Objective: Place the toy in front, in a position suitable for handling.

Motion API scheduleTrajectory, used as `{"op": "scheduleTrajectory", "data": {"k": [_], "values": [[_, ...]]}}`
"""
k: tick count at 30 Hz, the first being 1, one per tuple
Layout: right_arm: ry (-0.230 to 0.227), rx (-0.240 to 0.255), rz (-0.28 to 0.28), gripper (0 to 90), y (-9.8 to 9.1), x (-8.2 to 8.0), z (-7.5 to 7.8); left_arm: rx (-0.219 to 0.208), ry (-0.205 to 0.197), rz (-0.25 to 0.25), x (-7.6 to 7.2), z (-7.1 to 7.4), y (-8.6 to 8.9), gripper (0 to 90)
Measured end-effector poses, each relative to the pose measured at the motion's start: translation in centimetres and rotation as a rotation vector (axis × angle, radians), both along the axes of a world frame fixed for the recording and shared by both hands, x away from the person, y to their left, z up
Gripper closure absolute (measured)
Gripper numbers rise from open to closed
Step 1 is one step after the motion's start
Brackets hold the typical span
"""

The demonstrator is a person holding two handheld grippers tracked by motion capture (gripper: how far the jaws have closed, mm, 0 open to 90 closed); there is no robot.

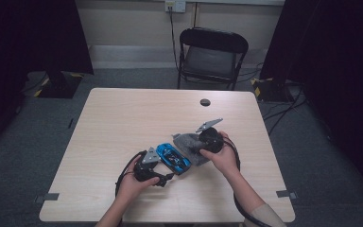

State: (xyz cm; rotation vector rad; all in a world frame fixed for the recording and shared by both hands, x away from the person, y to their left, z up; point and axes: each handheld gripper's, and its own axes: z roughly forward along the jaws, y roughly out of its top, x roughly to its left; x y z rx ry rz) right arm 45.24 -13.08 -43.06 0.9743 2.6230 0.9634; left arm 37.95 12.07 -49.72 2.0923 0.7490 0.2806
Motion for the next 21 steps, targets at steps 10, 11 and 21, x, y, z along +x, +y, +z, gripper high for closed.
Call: {"op": "scheduleTrajectory", "data": {"k": [10,11,21], "values": [[0.013,-0.053,0.025,64.2,2.2,3.0,-2.9,-0.007,0.002,0.002,0.0,0.0,0.1,8.9],[0.012,-0.062,0.051,64.3,2.4,3.0,-3.1,-0.004,0.001,0.000,0.0,0.0,0.0,8.9],[0.023,-0.103,0.146,65.2,1.2,2.0,-3.2,-0.002,0.000,0.001,0.0,0.0,0.0,9.2]]}}
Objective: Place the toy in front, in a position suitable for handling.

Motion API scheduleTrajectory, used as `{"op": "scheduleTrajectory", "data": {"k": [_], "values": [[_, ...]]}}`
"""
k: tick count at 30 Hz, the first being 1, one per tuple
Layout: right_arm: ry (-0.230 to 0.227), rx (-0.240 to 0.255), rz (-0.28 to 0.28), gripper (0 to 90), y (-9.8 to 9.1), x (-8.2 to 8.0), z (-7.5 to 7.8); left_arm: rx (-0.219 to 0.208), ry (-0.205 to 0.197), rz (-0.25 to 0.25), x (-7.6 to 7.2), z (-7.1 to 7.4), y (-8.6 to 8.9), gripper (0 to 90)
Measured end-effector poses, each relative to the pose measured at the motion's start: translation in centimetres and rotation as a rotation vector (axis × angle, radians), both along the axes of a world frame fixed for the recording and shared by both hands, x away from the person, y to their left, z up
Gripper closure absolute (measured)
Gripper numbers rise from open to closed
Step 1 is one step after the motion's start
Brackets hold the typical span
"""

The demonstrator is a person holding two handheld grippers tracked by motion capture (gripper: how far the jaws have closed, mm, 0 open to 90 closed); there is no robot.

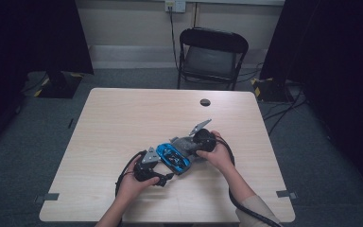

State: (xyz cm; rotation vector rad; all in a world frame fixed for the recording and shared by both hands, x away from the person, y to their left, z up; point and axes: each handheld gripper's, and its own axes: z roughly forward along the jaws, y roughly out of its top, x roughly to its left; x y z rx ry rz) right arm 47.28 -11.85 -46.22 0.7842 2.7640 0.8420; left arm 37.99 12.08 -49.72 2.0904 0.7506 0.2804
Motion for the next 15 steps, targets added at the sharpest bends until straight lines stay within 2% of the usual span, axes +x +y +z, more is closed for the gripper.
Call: {"op": "scheduleTrajectory", "data": {"k": [3,5,7,11,14,15], "values": [[0.006,-0.014,0.007,65.2,-1.0,-0.8,0.1,0.007,-0.005,0.003,0.0,0.0,-0.1,9.0],[0.020,-0.007,0.010,65.1,-2.1,-1.7,0.1,0.008,-0.005,0.003,0.0,0.0,-0.1,9.0],[0.011,0.003,-0.015,65.1,-2.8,-2.1,0.2,0.007,-0.005,0.003,0.0,0.0,-0.1,9.0],[-0.014,0.049,-0.080,65.1,-3.2,-1.7,0.7,0.010,-0.006,0.005,-0.1,0.0,-0.1,9.0],[-0.028,0.065,-0.113,65.1,-2.9,-1.3,0.9,0.010,-0.006,0.005,-0.1,0.0,-0.1,9.0],[-0.040,0.071,-0.127,65.1,-2.2,-0.8,0.8,0.008,-0.005,0.004,0.0,0.0,-0.1,9.0]]}}
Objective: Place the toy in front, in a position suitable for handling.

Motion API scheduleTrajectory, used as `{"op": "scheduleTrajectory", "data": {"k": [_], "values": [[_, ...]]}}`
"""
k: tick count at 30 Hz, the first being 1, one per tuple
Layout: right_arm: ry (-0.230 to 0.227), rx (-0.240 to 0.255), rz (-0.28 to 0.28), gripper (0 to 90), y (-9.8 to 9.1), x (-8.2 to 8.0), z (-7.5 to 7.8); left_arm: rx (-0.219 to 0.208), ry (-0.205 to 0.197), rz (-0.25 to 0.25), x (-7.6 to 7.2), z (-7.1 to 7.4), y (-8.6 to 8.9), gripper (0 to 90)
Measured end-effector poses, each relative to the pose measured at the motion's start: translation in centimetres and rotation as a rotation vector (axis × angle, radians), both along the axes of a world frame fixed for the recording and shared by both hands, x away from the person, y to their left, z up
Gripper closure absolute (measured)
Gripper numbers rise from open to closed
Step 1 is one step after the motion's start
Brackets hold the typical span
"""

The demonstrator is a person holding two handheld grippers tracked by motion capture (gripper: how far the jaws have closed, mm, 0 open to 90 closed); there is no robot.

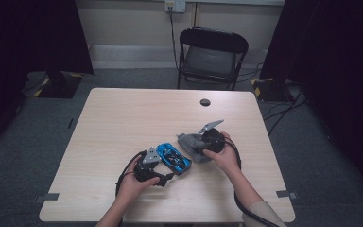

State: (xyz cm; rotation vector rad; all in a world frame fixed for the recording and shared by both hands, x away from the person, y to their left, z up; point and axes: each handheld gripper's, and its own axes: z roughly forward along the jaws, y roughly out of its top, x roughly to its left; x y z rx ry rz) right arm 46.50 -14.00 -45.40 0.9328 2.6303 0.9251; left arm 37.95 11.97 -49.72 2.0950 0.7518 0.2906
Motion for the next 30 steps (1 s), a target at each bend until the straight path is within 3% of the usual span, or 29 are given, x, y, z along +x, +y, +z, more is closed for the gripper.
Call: {"op": "scheduleTrajectory", "data": {"k": [6,11,22,30], "values": [[0.006,-0.006,0.026,65.0,3.2,1.3,-0.7,-0.009,0.006,-0.001,0.0,0.0,0.1,8.9],[0.006,-0.017,0.061,65.0,4.5,1.3,-1.3,-0.006,0.004,-0.001,0.0,0.0,0.0,8.9],[0.008,0.004,0.076,65.0,2.8,-0.1,-1.3,0.004,0.000,-0.011,0.0,0.0,-0.1,9.0],[0.002,-0.015,0.085,64.9,1.9,-1.2,-1.0,0.007,-0.003,-0.012,0.0,0.0,-0.3,9.0]]}}
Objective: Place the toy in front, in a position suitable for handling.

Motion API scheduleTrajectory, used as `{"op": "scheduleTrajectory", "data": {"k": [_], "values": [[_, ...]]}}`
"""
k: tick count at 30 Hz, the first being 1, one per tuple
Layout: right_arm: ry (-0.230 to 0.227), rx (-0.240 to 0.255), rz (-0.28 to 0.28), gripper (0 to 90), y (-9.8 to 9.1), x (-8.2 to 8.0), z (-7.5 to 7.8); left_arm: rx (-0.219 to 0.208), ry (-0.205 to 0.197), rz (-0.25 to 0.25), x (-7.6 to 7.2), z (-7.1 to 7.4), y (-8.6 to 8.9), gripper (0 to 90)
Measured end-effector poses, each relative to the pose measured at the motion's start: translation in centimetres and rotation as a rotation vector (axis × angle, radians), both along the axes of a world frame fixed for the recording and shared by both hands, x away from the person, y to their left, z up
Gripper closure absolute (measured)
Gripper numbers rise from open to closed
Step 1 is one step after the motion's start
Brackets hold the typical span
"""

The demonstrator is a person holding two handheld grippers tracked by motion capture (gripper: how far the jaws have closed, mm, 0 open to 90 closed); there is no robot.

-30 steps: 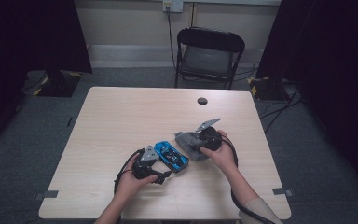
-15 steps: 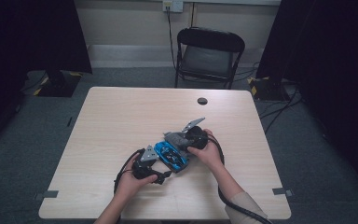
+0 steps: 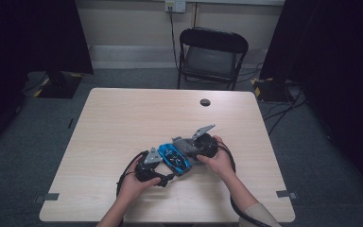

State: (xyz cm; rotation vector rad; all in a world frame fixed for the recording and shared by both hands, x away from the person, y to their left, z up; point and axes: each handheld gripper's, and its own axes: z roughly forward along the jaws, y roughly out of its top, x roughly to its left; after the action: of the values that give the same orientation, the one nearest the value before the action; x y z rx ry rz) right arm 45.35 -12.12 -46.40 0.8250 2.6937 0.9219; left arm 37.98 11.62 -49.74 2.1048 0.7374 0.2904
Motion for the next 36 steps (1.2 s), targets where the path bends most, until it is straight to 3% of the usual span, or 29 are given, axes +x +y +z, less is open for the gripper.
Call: {"op": "scheduleTrajectory", "data": {"k": [36], "values": [[0.015,-0.017,-0.024,64.6,-3.1,-2.4,0.0,0.015,0.000,-0.002,-0.1,0.0,0.1,11.2]]}}
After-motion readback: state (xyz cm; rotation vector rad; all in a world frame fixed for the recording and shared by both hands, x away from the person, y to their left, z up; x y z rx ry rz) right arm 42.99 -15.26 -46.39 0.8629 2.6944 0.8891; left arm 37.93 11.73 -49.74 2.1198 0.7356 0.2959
